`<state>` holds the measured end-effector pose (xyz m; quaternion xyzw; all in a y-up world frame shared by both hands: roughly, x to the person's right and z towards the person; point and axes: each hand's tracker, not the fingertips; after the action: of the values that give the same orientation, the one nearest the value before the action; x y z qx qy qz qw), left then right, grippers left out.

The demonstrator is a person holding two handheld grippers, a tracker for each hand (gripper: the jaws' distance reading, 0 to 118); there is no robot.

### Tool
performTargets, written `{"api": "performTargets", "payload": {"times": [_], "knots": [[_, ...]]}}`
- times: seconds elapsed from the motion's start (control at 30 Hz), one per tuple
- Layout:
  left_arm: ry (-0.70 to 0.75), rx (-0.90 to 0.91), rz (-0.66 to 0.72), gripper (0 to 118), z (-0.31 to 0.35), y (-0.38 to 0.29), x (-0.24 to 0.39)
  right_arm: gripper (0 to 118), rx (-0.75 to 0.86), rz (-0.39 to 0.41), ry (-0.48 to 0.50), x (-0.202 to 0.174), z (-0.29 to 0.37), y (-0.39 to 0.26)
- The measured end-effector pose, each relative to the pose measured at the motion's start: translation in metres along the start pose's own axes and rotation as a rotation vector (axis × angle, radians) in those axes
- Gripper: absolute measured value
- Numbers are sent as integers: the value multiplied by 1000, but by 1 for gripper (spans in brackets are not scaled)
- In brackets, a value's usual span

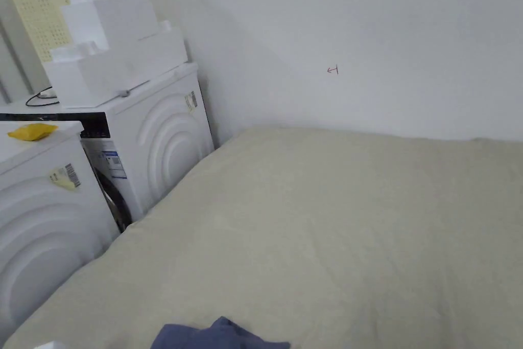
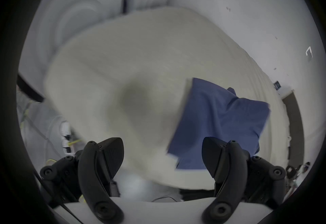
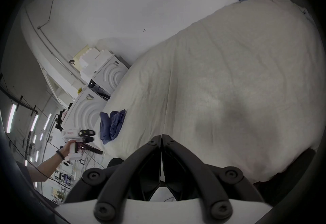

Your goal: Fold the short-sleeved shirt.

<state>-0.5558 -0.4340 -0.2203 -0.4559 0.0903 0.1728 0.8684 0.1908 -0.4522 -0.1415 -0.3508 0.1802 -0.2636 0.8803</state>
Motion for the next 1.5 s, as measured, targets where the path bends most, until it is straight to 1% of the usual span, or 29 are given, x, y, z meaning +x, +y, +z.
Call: {"api": "performTargets", "payload": {"times": [0.07, 0.13, 0.2, 0.23, 0.27, 0.3, 0.33, 0.37, 0.4, 0.47, 0.5, 0.57, 0.6, 0.67, 0.73, 0.77, 0.8, 0.9, 1.07, 1.13, 1.23, 1.37, 1.5], "knots": [[-15, 93, -51, 84, 34, -18, 6, 0, 13, 43, 8, -3, 9, 1], [-65, 189, -69, 84, 67, -40, 36, 0, 47, 80, -7, -10, 18, 5], [-190, 266, -80, 84, 103, -64, 96, 0, 77, 125, 5, -14, 26, 12], [-223, 321, -94, 83, 114, -73, 121, 0, 99, 144, -2, -17, 30, 16], [-278, 360, -138, 81, 123, -81, 151, 0, 123, 166, -18, -22, 35, 21], [-315, 399, -193, 77, 126, -82, 171, 0, 147, 197, -16, -26, 41, 26], [-339, 448, -235, 71, 132, -88, 199, 0, 162, 219, -8, -34, 48, 33], [-367, 483, -288, 57, 137, -94, 231, 0, 186, 231, -5, -42, 56, 40], [-399, 505, -313, 46, 140, -98, 259, 0, 218, 235, -8, -45, 62, 43], [-480, 531, -341, 33, 141, -103, 304, 1, 242, 245, 2, -50, 73, 49], [-540, 540, -348, 30, 143, -106, 325, 1, 266, 260, -12, -53, 79, 52], [-608, 573, -382, 19, 143, -112, 354, 1, 312, 312, -50, -58, 91, 53], [-603, 586, -406, 16, 147, -116, 368, 1, 319, 340, -69, -60, 96, 53], [-599, 585, -417, 11, 154, -125, 389, 1, 366, 380, -138, -65, 105, 51], [-551, 610, -424, 7, 160, -133, 404, 1, 395, 411, -187, -67, 109, 48], [-506, 629, -435, 2, 161, -139, 409, 1, 430, 420, -225, -68, 110, 45], [-479, 655, -459, 1, 162, -143, 412, 1, 450, 422, -249, -67, 111, 44], [-434, 638, -527, 1, 159, -145, 417, 1, 446, 411, -256, -64, 110, 46], [-438, 631, -482, 1, 159, -140, 409, 1, 448, 407, -265, -64, 110, 50], [-435, 631, -497, 1, 160, -141, 409, 1, 445, 418, -275, -65, 108, 50], [-391, 648, -526, 1, 162, -145, 410, 1, 444, 421, -278, -69, 107, 51], [-402, 630, -526, 1, 160, -145, 410, 1, 443, 415, -275, -69, 105, 54], [-383, 626, -538, 1, 162, -148, 412, 1, 445, 420, -289, -72, 106, 55]]}}
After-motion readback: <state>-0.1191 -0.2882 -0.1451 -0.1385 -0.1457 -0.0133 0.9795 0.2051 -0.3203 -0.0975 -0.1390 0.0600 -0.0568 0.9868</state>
